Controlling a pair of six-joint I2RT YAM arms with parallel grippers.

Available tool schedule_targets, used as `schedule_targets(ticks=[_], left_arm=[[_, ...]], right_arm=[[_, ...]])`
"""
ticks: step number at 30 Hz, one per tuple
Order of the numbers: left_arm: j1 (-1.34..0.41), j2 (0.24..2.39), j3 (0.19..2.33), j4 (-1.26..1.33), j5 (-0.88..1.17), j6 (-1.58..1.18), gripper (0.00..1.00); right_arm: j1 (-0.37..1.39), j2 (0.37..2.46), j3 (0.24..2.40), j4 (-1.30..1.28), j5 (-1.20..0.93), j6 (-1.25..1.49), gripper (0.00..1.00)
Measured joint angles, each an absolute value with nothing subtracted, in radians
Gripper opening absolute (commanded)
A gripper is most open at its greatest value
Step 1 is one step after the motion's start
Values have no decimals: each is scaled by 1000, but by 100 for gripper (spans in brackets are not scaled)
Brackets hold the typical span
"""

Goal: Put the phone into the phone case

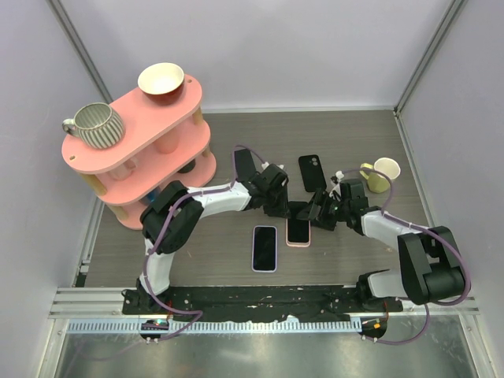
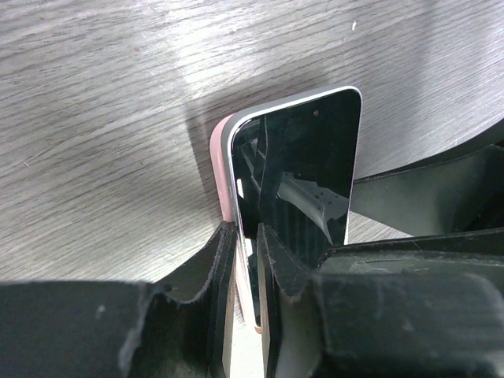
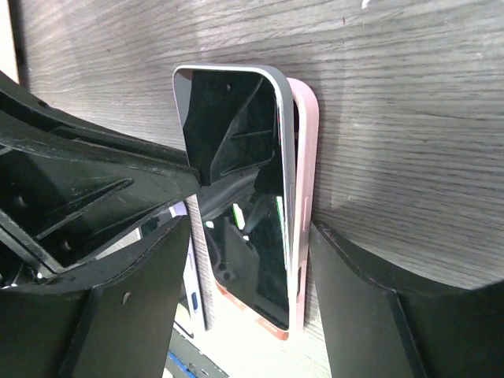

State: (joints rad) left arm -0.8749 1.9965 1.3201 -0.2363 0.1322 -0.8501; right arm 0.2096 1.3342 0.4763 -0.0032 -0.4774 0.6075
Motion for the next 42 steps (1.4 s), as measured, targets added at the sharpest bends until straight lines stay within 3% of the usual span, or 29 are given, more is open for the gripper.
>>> schedule_targets(ticks=[13, 19, 25, 33, 42], left_arm=[[-844, 1996, 1290, -198, 188, -883, 18], [-840, 1992, 1283, -197, 196, -887, 17], [-839, 1985, 1266, -175, 196, -888, 17], [-830, 1973, 1254, -171, 202, -886, 18], [-763, 1925, 1303, -238, 241, -809, 34]], right_arm=[[187, 1326, 425, 150, -564, 741, 68], [187, 1313, 403, 201, -585, 759, 64], [187, 1315, 399, 199, -574, 725, 48], [186, 1332, 392, 227, -590, 688, 5], [195, 1211, 373, 270, -582, 620, 1]])
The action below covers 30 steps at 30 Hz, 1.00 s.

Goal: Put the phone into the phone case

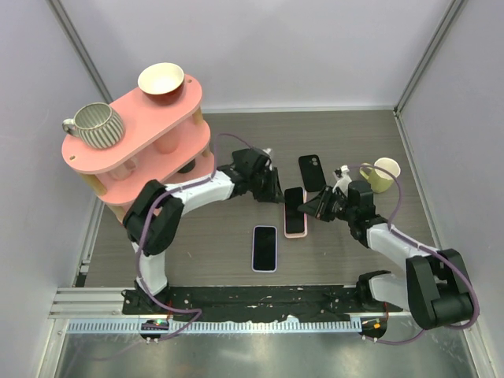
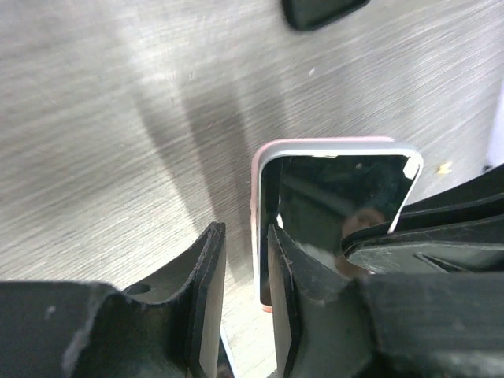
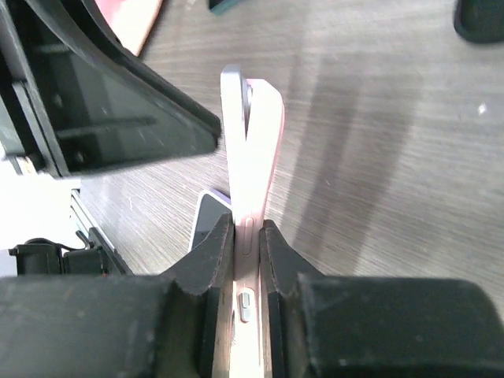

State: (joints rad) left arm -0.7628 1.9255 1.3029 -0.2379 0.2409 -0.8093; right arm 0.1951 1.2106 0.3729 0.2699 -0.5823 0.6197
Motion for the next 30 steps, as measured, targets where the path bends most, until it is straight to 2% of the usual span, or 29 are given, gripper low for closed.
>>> schedule_targets(ticks=[5, 7, 11, 14, 21, 25, 27, 28, 30], left_arm=[[-661, 1761, 1296, -221, 303, -723, 45], [-622, 1678, 1260, -175, 363, -693, 51], [-562, 1499, 1141, -46, 533, -591, 56], [-571, 1415, 1058, 30, 633, -522, 58], [-582, 1399, 982, 150, 826, -511, 59], [-590, 1428, 982, 233, 896, -548, 56], [-599, 1452, 982, 260, 925, -568, 48], [-604, 1463, 982, 267, 937, -577, 40], [-612, 1482, 982, 289, 963, -592, 29]], right_arm=[[195, 1111, 373, 339, -599, 612, 1], [195, 1085, 374, 375, -615, 622, 1], [195, 1048, 374, 520, -673, 675, 1], [196, 1042, 374, 672, -719, 744, 1], [218, 1056, 365, 1098, -774, 924, 1], [263, 1102, 365, 1197, -807, 982, 2], [279, 1123, 364, 1211, -817, 999, 5], [282, 1130, 363, 1210, -821, 1003, 7], [282, 1134, 361, 1207, -824, 1005, 14]])
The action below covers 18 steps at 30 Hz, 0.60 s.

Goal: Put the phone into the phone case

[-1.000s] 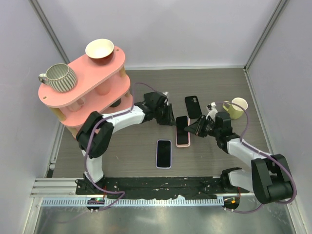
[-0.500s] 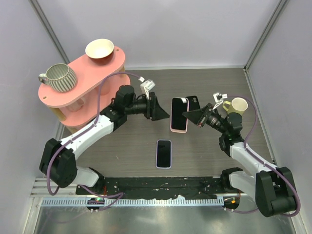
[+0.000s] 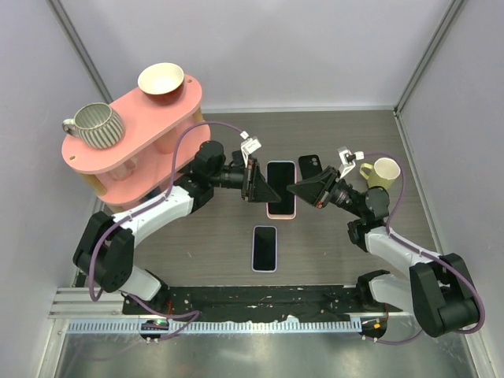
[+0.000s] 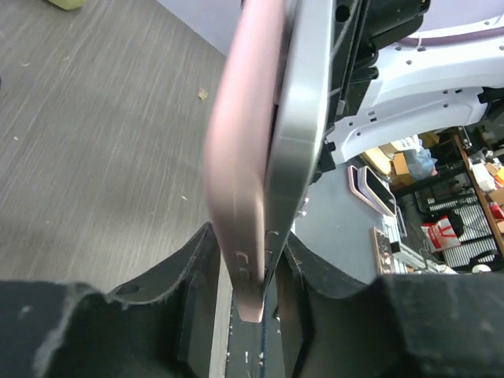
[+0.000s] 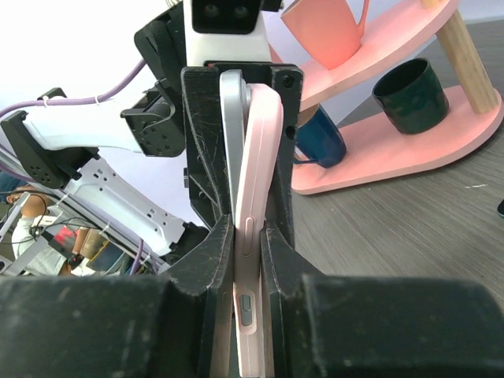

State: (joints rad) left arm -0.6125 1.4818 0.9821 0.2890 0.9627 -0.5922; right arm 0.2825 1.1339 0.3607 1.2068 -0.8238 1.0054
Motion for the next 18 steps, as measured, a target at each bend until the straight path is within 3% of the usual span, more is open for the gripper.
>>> schedule_targets(ticks=[1, 2, 4, 6, 9, 18], left_arm=[[-616, 1485, 982, 300, 974, -597, 18], [-617, 1485, 982, 310, 983, -602, 14], [-620, 1485, 981, 334, 1001, -611, 4], [-620, 1484, 974, 366, 1013, -609, 0], [-620, 1484, 955, 406, 1006, -595, 0], [-622, 1493, 938, 391, 987, -482, 0]], right_arm=[[282, 1134, 361, 1205, -825, 1006, 15], [282, 1134, 361, 1204, -825, 1008, 17], [281, 1134, 361, 1209, -825, 1015, 30], [280, 1131, 365, 1211, -821, 1034, 44], [282, 1117, 383, 1184, -807, 1074, 58], [284, 1085, 486, 957, -737, 1198, 62]])
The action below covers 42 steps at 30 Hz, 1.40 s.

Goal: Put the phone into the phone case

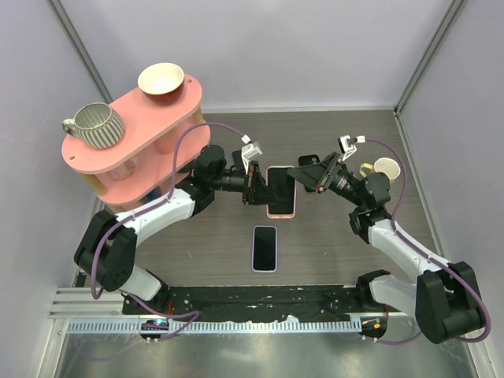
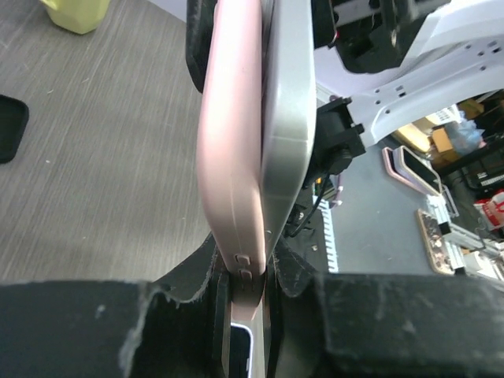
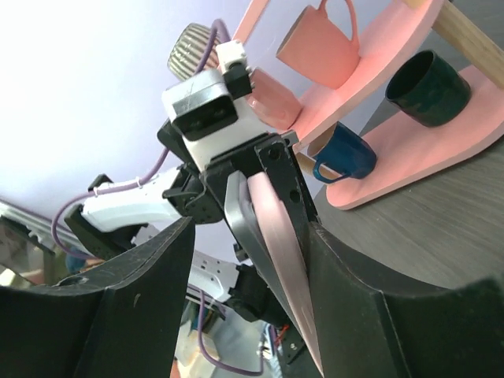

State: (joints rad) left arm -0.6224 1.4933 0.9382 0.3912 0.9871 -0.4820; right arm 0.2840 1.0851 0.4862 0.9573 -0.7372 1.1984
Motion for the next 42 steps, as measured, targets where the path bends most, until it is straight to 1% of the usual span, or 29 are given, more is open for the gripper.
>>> schedule_targets(ticks=[3, 8, 11, 12, 17, 20, 21, 23, 24, 27, 29, 30, 31, 32, 34, 35, 41, 42], left_arm=[[-628, 1493, 941, 339, 968, -403, 0], [-636, 1493, 945, 225, 931, -281, 0], [-643, 1493, 950, 178, 913, -234, 0], [-646, 1493, 953, 166, 908, -224, 0], [-649, 1496, 957, 148, 897, -204, 0], [-652, 1507, 959, 149, 898, -205, 0], [-653, 1512, 960, 149, 899, -205, 0], [-654, 1523, 962, 148, 902, -205, 2], [-655, 1529, 965, 151, 908, -206, 2], [-659, 1544, 968, 149, 913, -208, 3], [-660, 1555, 973, 149, 914, -209, 2], [-660, 1562, 976, 148, 915, -209, 0], [-660, 1570, 980, 148, 916, -210, 0], [-660, 1578, 982, 148, 916, -210, 0], [-660, 1596, 984, 149, 912, -212, 0], [-660, 1605, 984, 151, 907, -213, 0], [-668, 1649, 989, 157, 860, -208, 0], [-668, 1661, 992, 153, 849, -205, 0]], right_arm=[[284, 1101, 521, 885, -730, 1240, 63], [279, 1137, 536, 836, -727, 1320, 61], [278, 1141, 542, 801, -726, 1341, 56], [277, 1141, 544, 787, -725, 1343, 52], [274, 1141, 544, 738, -723, 1341, 45], [271, 1141, 532, 732, -722, 1340, 35], [269, 1141, 524, 731, -720, 1339, 25], [263, 1141, 512, 729, -712, 1337, 16], [262, 1141, 506, 723, -707, 1337, 8], [255, 1142, 496, 725, -687, 1336, 1], [254, 1145, 488, 727, -675, 1336, 1], [253, 1148, 486, 728, -671, 1335, 8], [252, 1154, 484, 733, -667, 1334, 15], [250, 1162, 482, 738, -664, 1333, 24], [243, 1186, 476, 760, -664, 1338, 32], [239, 1198, 473, 780, -666, 1343, 38], [194, 1253, 458, 922, -739, 1415, 50], [192, 1253, 458, 946, -745, 1423, 51]])
